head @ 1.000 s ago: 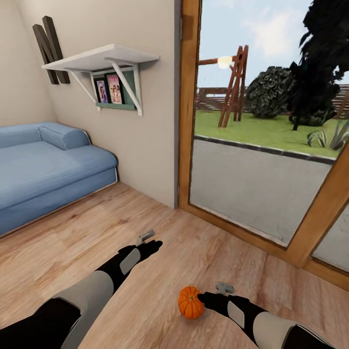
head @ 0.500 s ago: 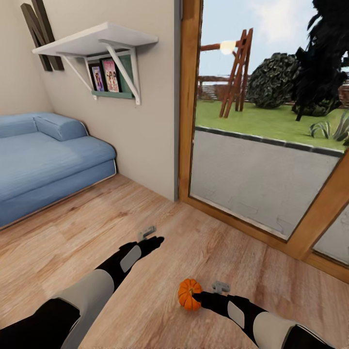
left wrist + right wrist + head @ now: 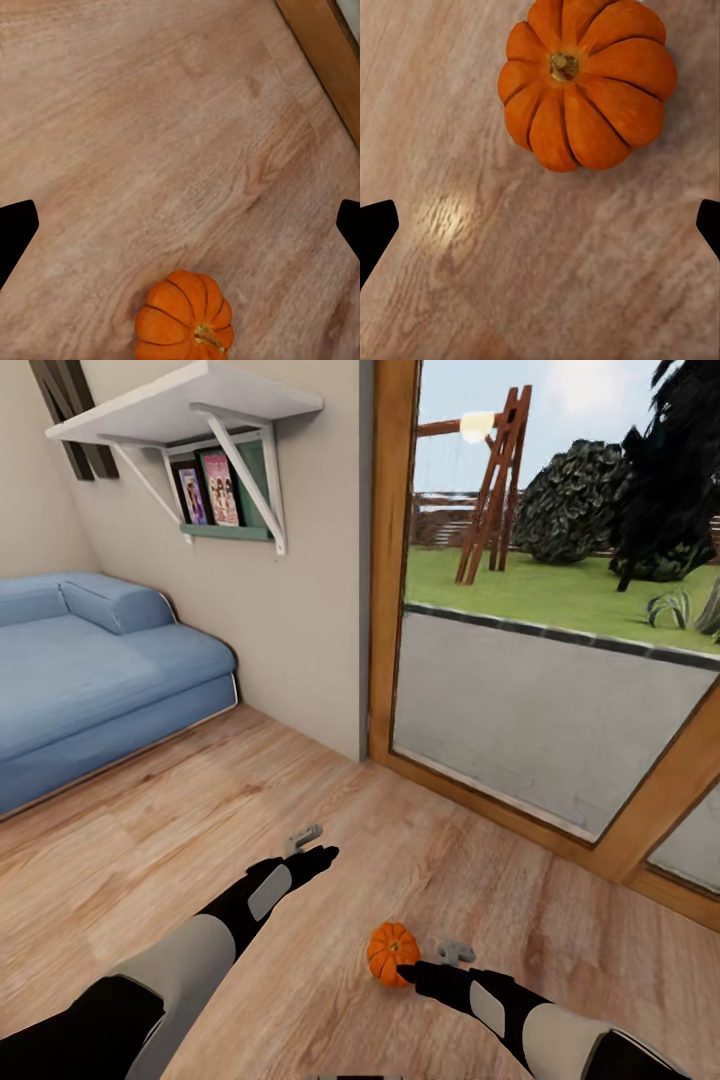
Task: Place each of the two pumpkins and all three candles from the living room inside a cabinet in the living room (use any cabinet), then make sure every cabinet is closed, and position the cauldron so it is next to a table in the living room.
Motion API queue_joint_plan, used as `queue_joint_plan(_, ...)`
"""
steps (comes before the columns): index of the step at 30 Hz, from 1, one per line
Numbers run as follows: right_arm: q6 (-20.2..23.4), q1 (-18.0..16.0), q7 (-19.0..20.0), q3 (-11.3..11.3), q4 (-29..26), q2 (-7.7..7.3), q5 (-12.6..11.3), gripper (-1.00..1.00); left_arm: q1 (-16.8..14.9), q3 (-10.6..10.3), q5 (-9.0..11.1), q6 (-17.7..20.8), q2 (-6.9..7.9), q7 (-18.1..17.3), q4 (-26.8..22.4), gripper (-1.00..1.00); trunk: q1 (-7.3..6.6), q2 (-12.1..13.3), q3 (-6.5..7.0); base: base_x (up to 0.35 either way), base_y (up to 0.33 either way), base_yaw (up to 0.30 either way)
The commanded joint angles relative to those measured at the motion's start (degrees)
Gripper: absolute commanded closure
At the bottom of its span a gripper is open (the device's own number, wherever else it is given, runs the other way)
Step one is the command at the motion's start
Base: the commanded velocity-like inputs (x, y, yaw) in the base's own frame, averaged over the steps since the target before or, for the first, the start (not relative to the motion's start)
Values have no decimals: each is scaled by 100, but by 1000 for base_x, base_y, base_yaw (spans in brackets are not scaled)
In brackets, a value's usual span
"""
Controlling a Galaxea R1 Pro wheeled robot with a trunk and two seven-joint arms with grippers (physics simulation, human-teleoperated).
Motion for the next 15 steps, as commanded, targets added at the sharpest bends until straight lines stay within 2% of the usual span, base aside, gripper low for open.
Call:
queue_joint_plan(1, 16, -4, 17, 39, 4, 0, -60, -100, -2, -40, 53, 11, 5, 38, -9, -100, 0, -2, -7, 164, 0, 0)
queue_joint_plan(15, 71, -4, 2, 21, 4, 0, -63, -100, -2, -35, 53, 10, 5, 51, -8, -100, 0, -2, -12, 310, 0, 0)
